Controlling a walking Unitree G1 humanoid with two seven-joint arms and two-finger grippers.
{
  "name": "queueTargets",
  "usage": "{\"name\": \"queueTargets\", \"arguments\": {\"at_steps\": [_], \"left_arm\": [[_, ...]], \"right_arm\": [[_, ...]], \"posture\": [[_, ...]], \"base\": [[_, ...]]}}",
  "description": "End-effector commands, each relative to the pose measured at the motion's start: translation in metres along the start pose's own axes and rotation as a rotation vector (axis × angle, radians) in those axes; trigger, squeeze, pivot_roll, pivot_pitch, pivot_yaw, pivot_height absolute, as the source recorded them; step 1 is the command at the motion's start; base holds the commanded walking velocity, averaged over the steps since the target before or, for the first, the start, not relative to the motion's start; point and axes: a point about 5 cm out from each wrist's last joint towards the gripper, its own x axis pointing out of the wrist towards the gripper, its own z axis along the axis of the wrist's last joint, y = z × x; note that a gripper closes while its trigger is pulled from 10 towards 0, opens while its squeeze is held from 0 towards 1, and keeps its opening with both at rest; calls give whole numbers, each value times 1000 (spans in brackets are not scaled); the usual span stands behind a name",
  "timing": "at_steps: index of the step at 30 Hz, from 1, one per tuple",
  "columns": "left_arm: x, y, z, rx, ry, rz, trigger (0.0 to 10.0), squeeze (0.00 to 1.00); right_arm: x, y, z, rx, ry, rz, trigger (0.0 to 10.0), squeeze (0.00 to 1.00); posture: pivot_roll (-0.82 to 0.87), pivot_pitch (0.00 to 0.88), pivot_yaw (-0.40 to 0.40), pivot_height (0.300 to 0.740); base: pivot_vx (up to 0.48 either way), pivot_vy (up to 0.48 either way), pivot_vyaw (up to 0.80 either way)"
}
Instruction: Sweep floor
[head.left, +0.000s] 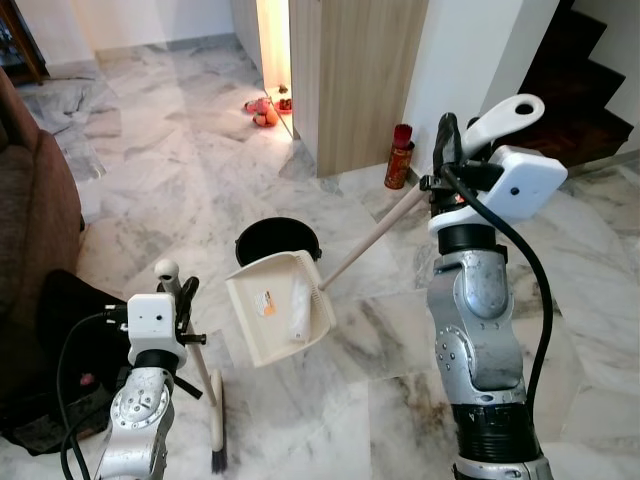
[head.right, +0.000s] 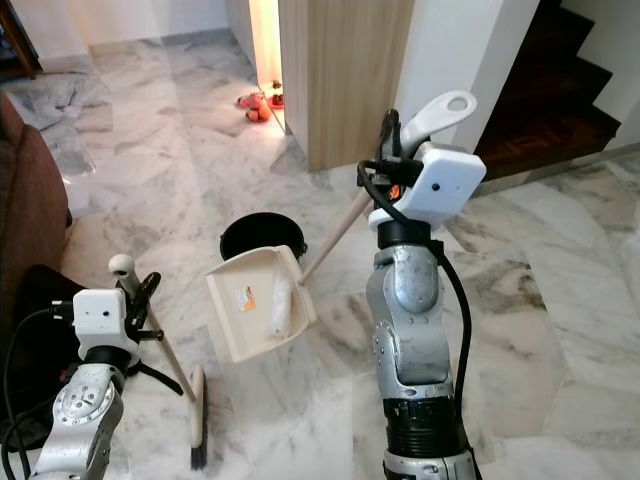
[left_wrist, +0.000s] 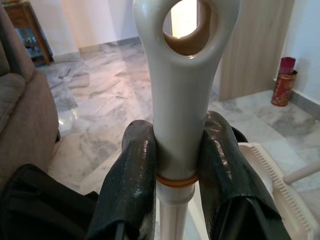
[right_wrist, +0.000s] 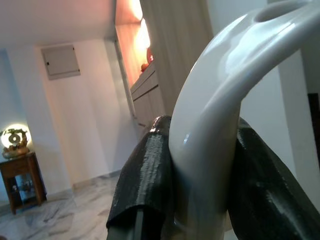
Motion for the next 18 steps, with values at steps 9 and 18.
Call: {"name": "queueTargets", "arguments": {"at_steps": [9,18], "left_arm": [[0,7,11,34,-56,26,10000,0],[0,7,11,36,-56,31,10000,0]], "right_arm": [[4,6,17,34,-71,15,10000,0],[2,7,15,31,-58,25,10000,0]], "posture": [[40,96,-7,740],[40,95,-7,740]], "base": [[389,0,0],[392,0,0]]}}
